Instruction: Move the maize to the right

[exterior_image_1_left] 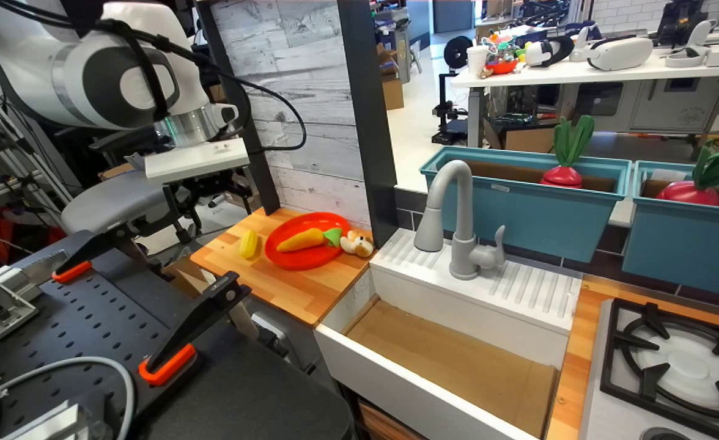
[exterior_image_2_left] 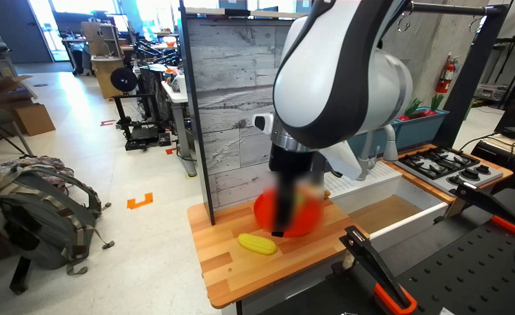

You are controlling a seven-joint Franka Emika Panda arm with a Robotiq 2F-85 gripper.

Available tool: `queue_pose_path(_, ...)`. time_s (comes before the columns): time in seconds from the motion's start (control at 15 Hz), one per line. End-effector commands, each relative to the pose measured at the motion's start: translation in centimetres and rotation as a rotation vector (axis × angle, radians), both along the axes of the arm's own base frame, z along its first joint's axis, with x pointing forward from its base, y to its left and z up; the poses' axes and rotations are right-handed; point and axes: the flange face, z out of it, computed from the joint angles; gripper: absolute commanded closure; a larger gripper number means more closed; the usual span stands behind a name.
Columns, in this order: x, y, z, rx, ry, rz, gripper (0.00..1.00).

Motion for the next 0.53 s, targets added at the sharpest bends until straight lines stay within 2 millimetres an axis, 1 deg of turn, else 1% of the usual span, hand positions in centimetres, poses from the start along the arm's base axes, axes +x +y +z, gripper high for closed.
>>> queue_pose_path(0.0, 2.2, 1.0, -2.9, 0.043, -0.011, -0.007, 0.00)
queue_pose_path(0.13, 2.9, 1.3, -4.3, 0.050, 0.008, -0.005, 0.00)
queue_pose_path(0.47, 3.7, 2.6, -7.4, 0.053, 0.045, 0.018, 0.00)
